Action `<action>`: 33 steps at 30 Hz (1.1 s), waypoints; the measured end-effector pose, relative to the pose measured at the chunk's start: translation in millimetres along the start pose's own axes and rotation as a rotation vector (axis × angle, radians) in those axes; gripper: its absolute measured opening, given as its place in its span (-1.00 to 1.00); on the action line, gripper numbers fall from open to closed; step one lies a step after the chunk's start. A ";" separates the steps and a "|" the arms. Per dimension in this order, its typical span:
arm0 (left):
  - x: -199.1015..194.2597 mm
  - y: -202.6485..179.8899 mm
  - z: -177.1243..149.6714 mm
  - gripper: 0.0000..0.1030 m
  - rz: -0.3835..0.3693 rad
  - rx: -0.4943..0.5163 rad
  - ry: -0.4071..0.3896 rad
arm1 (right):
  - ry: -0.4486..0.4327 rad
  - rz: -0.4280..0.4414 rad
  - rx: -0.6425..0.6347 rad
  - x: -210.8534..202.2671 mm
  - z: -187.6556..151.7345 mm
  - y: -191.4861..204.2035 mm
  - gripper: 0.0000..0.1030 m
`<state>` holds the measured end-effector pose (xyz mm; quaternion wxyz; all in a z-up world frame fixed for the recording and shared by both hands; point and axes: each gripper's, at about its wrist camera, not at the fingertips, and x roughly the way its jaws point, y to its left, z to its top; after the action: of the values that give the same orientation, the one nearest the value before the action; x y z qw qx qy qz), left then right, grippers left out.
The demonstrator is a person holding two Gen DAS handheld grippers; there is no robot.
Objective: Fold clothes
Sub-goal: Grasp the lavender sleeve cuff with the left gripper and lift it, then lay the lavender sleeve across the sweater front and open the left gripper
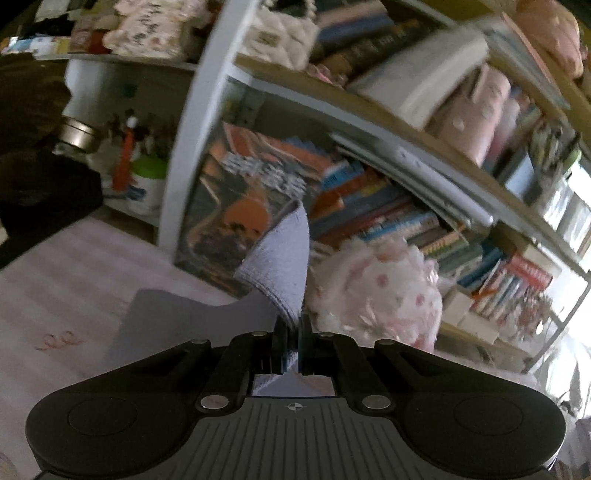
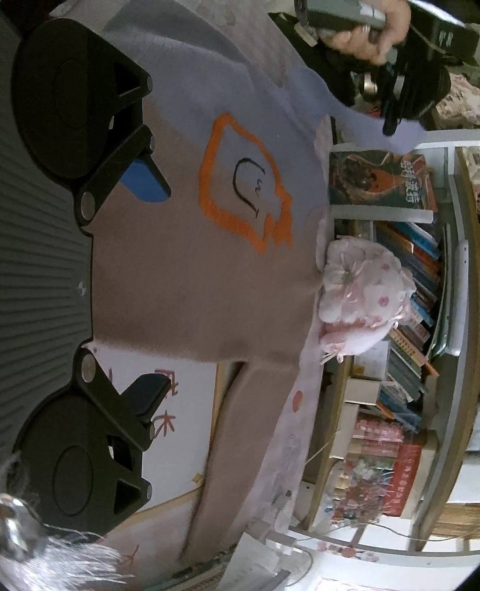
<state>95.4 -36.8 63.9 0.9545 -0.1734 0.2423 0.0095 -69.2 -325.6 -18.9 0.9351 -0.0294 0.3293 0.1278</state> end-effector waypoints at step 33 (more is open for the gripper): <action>79.1 -111.4 -100.4 -0.86 0.003 0.335 0.275 | 0.029 -0.014 0.073 -1.6 -11.2 -56.9 0.94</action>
<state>130.5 -180.4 -19.2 0.9279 -0.0114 0.3688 -0.0532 -62.5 -382.4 -28.4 0.9315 0.0006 0.3472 0.1086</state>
